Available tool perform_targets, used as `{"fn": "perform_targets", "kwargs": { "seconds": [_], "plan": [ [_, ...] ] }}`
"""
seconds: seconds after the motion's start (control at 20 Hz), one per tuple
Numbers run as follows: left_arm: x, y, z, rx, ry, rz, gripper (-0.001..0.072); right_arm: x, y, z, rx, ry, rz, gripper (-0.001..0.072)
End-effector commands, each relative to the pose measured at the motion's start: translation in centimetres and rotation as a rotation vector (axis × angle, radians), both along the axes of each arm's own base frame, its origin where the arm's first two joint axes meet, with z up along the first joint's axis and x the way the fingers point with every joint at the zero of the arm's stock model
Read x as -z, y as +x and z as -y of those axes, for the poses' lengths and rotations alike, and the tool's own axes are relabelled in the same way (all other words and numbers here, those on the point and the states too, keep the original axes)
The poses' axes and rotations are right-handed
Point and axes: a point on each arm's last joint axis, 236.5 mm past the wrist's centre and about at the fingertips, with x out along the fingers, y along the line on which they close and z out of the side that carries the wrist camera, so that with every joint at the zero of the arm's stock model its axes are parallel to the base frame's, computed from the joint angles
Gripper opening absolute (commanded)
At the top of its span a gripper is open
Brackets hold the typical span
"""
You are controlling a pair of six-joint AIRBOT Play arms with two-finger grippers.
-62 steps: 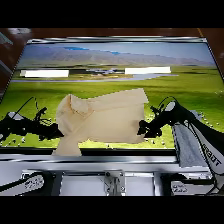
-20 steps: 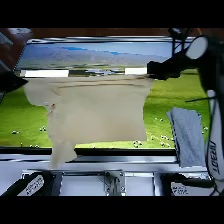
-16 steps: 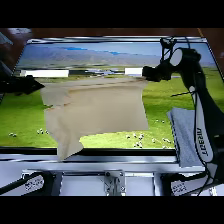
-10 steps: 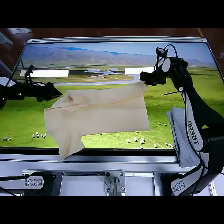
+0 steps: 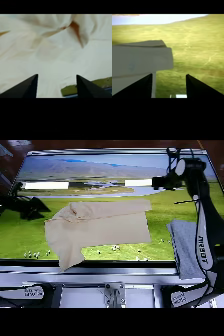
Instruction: Fold the shirts.
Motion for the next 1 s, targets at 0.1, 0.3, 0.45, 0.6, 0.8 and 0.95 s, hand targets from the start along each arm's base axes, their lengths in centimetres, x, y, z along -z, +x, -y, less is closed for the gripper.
{"fn": "perform_targets", "kwargs": {
  "seconds": [0.1, 0.3, 0.45, 0.6, 0.8, 0.95],
  "plan": [
    [3.7, -12.1, -4.6, -0.054, 0.149, -0.292, 0.0652, 1.8, -6.9, 8.2, 0.105, -0.014, -0.272, 0.052],
    [9.1, -17.1, -1.9, -0.024, 0.059, -0.378, 0.0717, 5.5, -8.9, 4.4, 0.103, 0.349, -0.363, 0.0644],
    [10.8, -14.9, -1.1, -0.103, 0.032, -0.283, 0.0651, 7.8, -10.9, 3.0, 0.072, 0.392, -0.44, 0.0644],
    [11.5, -12.5, -1.1, -0.177, 0.01, -0.214, 0.059, 9.0, -12.0, 2.1, 0.052, 0.392, -0.482, 0.0644],
    [12.7, -11.7, -0.4, -0.19, -0.036, -0.213, 0.0589, 9.2, -11.7, 1.5, 0.039, 0.395, -0.47, 0.0644],
    [13.9, -11.9, -0.1, -0.183, -0.047, -0.245, 0.0588, 8.9, -11.5, 0.8, 0.036, 0.426, -0.465, 0.0644]
  ]
}}
